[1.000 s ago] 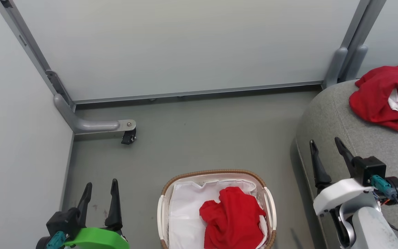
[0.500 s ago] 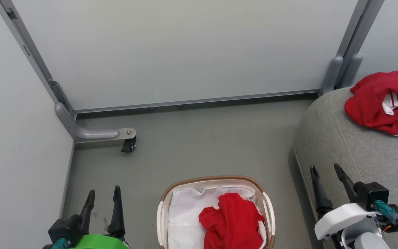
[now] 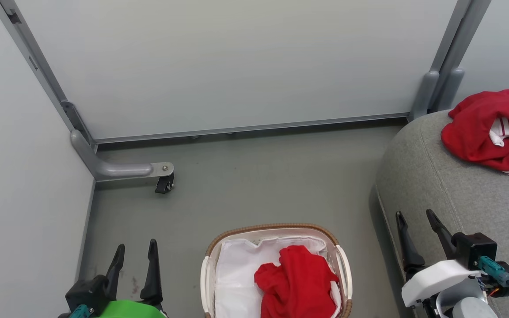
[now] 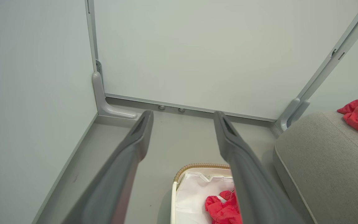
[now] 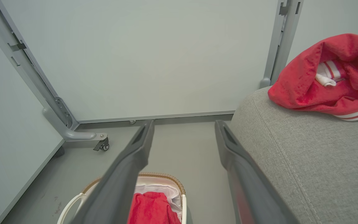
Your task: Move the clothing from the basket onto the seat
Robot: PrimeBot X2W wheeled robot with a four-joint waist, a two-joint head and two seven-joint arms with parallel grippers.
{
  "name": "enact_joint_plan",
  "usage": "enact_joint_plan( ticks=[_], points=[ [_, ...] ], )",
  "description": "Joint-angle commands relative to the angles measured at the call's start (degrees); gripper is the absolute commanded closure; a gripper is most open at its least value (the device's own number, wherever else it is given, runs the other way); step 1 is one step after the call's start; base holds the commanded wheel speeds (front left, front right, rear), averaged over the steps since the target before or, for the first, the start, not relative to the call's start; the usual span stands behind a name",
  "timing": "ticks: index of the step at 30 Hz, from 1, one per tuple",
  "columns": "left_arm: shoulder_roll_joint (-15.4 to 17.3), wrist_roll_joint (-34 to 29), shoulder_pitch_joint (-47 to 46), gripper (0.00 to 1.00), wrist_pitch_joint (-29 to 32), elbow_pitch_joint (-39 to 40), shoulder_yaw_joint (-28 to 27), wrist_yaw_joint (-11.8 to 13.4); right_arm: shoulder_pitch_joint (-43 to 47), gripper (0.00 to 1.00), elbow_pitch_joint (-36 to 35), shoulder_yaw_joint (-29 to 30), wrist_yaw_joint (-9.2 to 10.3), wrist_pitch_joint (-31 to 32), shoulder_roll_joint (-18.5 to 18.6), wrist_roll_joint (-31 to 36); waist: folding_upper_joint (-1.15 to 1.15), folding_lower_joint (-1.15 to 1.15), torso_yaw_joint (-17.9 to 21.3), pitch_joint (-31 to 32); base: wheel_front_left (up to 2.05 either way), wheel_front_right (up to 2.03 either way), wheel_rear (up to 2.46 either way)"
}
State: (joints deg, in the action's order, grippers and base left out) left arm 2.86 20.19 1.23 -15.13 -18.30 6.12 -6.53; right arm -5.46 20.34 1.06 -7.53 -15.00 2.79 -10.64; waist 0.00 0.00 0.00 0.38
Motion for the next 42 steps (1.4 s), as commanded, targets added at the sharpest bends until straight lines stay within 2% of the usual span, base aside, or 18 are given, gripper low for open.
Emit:
enact_joint_plan(
  ticks=[1, 13, 20, 31, 35, 42],
  points=[
    [0.06, -0.27, 0.04, 0.0, -0.02, 0.02, 0.14, 0.17, 0.19, 0.0, -0.04, 0.1, 0.08, -0.28, 0.2, -0.25, 0.0, 0.0, -0.07, -0.04, 0.0, 0.0, 0.0],
    [0.06, -0.8, -0.82, 0.0, -0.03, -0.12, 0.61, -0.1, -0.41, 0.0, -0.46, 0.42, 0.08, -0.28, 0.2, -0.24, 0.0, 0.0, 0.08, -0.93, 0.0, 0.0, 0.0],
    [0.05, -1.57, -4.74, 0.0, -0.03, -1.56, 2.89, -0.4, -2.08, 0.0, -1.42, 0.31, 0.08, -0.28, 0.2, -0.18, 0.0, 0.0, 0.56, -4.16, 0.0, 0.0, 0.0],
    [0.09, -2.26, -19.92, 0.0, -0.03, -9.7, 11.4, -0.91, -9.97, 0.0, -3.79, 0.58, 0.08, -0.28, 0.18, 1.3, 0.0, 0.0, 5.06, -18.15, 0.0, 0.0, 0.0],
    [0.14, -2.28, -25.9, 0.0, -0.03, -15.07, 14.51, -1.01, -12.93, 0.0, -4.97, 0.4, 0.08, -0.28, 0.18, 0.74, 0.0, 0.0, 7.71, -23.62, 0.0, 0.0, 0.0],
    [0.2, 1.17, -35.37, 0.0, -0.03, -25.76, 20.28, -1.01, -17.4, 0.0, -8.01, -1.42, 0.08, -0.28, 0.15, -1.25, 0.0, 0.0, 13.05, -32.6, 0.0, 0.0, 0.0]
  ],
)
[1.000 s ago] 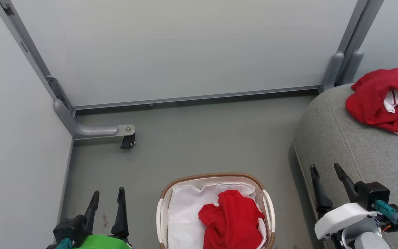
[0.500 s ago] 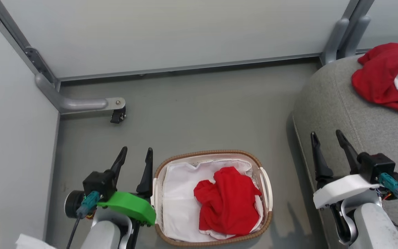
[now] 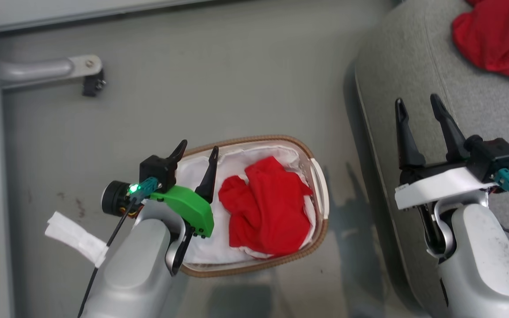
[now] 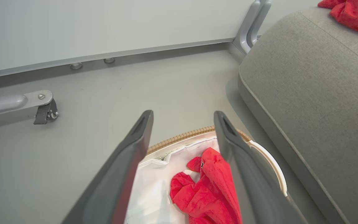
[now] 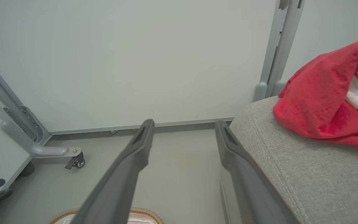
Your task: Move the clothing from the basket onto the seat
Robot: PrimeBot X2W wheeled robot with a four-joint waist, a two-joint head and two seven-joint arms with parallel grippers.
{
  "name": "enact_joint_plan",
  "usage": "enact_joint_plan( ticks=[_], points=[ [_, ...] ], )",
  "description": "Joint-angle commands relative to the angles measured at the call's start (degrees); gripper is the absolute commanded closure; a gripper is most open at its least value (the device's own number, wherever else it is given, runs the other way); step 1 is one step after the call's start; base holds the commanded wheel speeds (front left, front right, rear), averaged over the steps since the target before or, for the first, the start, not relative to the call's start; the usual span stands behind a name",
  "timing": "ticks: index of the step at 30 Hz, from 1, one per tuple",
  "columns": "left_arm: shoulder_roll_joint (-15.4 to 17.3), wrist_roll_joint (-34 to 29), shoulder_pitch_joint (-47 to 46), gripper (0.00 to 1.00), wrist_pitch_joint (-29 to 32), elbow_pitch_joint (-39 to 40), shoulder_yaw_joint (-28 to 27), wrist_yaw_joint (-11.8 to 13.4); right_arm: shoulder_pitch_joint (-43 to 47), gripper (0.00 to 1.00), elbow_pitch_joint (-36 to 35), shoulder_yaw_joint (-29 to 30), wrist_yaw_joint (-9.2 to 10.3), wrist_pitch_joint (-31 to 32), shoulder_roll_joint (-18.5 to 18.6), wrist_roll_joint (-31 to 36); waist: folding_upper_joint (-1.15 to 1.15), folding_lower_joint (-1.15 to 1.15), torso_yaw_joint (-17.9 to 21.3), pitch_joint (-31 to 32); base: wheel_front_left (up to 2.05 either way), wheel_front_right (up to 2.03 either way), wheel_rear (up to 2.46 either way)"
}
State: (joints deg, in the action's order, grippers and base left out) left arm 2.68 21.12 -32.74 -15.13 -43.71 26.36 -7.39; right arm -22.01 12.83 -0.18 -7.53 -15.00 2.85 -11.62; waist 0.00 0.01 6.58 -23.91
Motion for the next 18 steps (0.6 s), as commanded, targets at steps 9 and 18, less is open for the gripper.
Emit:
enact_joint_plan(
  ticks=[9, 18],
  points=[
    [0.46, 2.79, -8.55, 0.0, -0.03, -9.01, 7.12, -0.16, -4.53, 0.0, -4.63, -2.44, 0.08, -0.28, 0.06, -3.17, 0.0, -0.01, 12.08, -16.81, 0.0, 0.0, 0.0],
    [0.85, 5.72, -13.35, 0.0, 0.32, -17.41, 12.04, -0.16, -6.19, 0.0, -7.62, -4.51, 0.08, -0.28, 0.06, -5.73, 0.0, -0.01, 15.61, -22.53, 0.0, 0.0, 0.0]
  ],
)
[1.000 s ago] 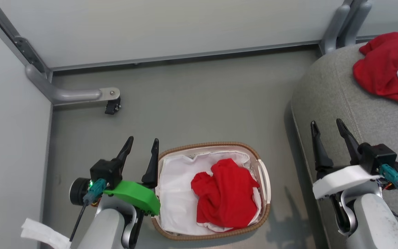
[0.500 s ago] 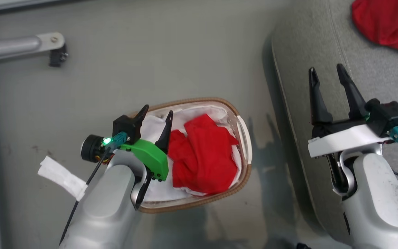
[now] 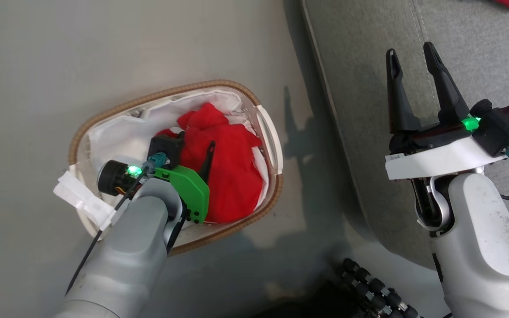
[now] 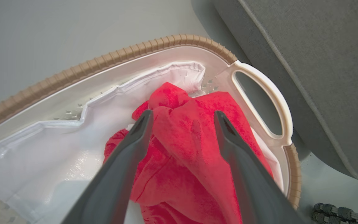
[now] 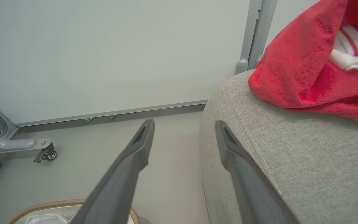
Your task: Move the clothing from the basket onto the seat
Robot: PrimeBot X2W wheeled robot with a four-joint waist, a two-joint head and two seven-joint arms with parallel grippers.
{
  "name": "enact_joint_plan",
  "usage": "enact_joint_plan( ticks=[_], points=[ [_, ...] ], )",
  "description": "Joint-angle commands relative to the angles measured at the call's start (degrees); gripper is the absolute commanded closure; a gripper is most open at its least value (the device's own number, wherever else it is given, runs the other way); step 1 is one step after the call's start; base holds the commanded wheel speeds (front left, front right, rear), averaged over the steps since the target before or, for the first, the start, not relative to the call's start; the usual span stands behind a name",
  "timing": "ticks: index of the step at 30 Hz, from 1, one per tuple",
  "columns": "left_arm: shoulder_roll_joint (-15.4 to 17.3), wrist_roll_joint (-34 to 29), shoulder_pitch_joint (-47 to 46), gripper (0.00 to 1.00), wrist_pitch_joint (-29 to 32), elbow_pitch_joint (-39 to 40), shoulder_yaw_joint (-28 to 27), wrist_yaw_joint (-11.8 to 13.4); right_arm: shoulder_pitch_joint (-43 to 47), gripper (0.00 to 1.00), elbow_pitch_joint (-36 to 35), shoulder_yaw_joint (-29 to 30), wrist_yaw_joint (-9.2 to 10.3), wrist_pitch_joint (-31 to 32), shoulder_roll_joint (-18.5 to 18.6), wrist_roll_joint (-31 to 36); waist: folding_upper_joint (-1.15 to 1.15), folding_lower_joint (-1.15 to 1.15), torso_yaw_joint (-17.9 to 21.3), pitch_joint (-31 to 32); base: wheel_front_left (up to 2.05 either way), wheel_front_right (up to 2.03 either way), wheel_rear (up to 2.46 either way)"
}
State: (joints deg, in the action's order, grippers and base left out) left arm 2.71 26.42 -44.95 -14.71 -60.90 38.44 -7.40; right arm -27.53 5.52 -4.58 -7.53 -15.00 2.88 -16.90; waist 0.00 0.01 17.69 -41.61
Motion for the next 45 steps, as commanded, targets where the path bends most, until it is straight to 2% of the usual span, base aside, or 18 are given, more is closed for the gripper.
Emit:
enact_joint_plan(
  ticks=[1, 13, 14, 16, 19, 26, 33, 45],
  points=[
    [1.04, 0.69, -1.54, 0.0, -0.05, -0.87, 0.16, -0.15, -0.69, 0.0, -0.5, -0.31, 0.08, -0.28, 0.02, -0.6, 0.0, -0.01, 4.75, -5.32, 0.0, 0.0, 0.0],
    [2.56, 4.75, -4.4, 0.0, 0.99, -6.32, 2.74, -0.15, -1.29, 0.0, -1.43, -2.3, 0.08, -0.28, 0.04, -3.01, 0.0, -0.01, 6.96, -9.15, 0.0, 0.0, 0.0],
    [2.58, 5.06, -4.42, 0.05, 1.23, -6.71, 3.04, -0.15, -1.34, 0.0, -1.47, -2.42, 0.08, -0.28, 0.04, -3.04, 0.0, -0.01, 7.07, -9.3, 0.0, 0.0, 0.0],
    [2.62, 5.75, -4.43, 0.54, 1.63, -7.16, 3.48, -0.15, -1.43, 0.0, -1.48, -2.49, 0.08, -0.28, 0.04, -3.29, 0.0, -0.01, 7.2, -9.55, 0.0, 0.0, 0.0],
    [2.73, 6.7, -4.39, 0.99, 1.92, -7.45, 4.26, -0.16, -1.48, 0.0, -1.24, -2.43, 0.08, -0.28, 0.05, -3.43, 0.0, -0.01, 7.13, -9.59, 0.0, 0.0, 0.0],
    [2.45, 8.42, -3.3, 1.0, 1.65, -7.42, 6.05, -0.16, -1.58, 0.0, -0.36, -2.19, 0.08, -0.28, 0.05, -2.64, 0.0, -0.01, 5.76, -8.03, 0.0, 0.0, 0.0],
    [1.9, 10.31, -2.34, 1.0, 0.49, -5.94, 8.3, -0.16, -0.85, 0.0, 0.68, -1.45, 0.08, -0.28, 0.08, -0.39, 0.0, -0.01, 2.63, -4.01, 0.0, 0.0, 0.0],
    [1.87, 11.09, -0.74, 1.0, -0.5, 3.18, 10.95, -0.16, 2.76, 0.0, 3.11, 1.26, 0.08, -0.28, 0.13, 4.94, 0.0, -0.01, -4.15, 8.19, 0.0, 0.0, 0.0]
  ],
)
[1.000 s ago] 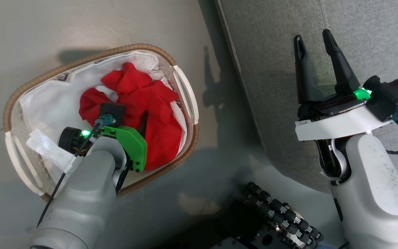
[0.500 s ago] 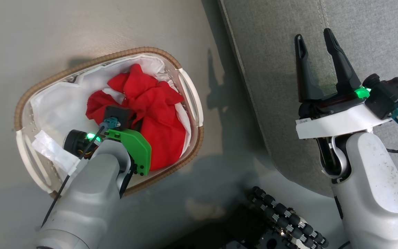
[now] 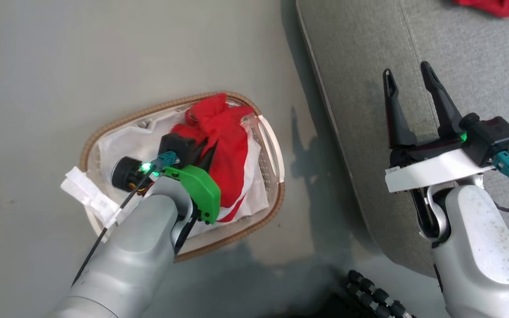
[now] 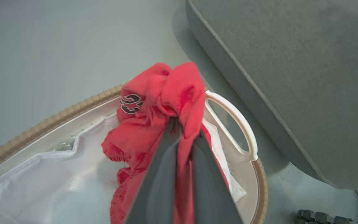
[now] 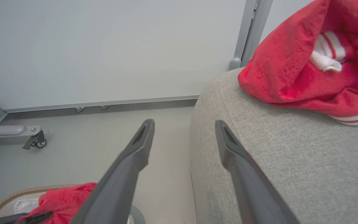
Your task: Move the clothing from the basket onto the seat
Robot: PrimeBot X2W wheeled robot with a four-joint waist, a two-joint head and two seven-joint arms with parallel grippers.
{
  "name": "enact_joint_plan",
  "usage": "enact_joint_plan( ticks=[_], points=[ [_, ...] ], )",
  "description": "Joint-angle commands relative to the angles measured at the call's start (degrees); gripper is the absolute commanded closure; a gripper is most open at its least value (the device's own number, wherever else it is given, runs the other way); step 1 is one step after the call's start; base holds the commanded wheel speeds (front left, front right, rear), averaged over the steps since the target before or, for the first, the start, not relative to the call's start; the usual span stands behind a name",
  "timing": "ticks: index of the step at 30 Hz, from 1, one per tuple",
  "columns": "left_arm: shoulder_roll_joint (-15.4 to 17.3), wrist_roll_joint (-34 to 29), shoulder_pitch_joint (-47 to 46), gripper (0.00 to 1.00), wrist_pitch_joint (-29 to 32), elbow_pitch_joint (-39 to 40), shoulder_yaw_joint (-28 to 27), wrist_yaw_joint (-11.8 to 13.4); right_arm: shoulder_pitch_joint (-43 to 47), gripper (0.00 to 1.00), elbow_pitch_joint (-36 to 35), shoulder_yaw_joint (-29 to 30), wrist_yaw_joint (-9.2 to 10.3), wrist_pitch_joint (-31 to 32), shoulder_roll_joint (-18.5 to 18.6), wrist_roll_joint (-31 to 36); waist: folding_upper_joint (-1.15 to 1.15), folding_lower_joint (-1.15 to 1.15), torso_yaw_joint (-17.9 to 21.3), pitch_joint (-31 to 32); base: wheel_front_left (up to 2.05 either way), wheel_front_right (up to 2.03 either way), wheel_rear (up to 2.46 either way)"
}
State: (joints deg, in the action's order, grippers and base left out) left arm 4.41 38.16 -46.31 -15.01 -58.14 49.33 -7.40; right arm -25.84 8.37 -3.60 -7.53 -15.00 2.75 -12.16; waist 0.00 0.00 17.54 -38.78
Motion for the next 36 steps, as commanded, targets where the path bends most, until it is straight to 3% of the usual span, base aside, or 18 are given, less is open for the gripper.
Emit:
enact_joint_plan(
  ticks=[1, 11, 18, 31, 36],
  points=[
    [0.45, -1.45, 1.2, 1.0, -0.18, 1.67, 0.42, -0.16, 1.45, 0.0, 0.5, 0.69, 0.08, -0.28, 0.25, 0.67, 0.0, 0.0, -4.67, 6.74, 0.0, 0.0, 0.0],
    [3.47, -8.28, 3.91, 1.0, -0.14, 14.63, -0.99, -0.16, 6.5, 0.0, 2.93, 2.13, 0.08, -0.28, 0.26, 3.79, 0.0, 0.0, -8.98, 18.71, 0.0, 0.0, 0.0],
    [6.97, -12.03, 0.1, 1.0, -0.14, 22.23, 0.49, -0.15, 10.57, 0.0, 4.51, 1.81, 0.08, -0.28, 0.25, 4.36, 0.0, 0.0, -11.07, 26.12, 0.0, 0.0, 0.0],
    [13.52, -9.37, -12.11, 1.0, -0.15, 28.01, 6.74, -0.14, 13.16, 0.0, 5.63, -2.24, 0.08, -0.28, 0.24, 4.48, 0.0, 0.0, -11.86, 34.01, 0.0, 0.0, 0.0],
    [14.25, -7.98, -15.82, 1.0, -0.15, 28.63, 8.49, -0.14, 12.21, 0.0, 5.77, -4.35, 0.08, -0.28, 0.23, 4.69, 0.0, 0.0, -11.8, 35.11, 0.0, 0.0, 0.0]
  ],
)
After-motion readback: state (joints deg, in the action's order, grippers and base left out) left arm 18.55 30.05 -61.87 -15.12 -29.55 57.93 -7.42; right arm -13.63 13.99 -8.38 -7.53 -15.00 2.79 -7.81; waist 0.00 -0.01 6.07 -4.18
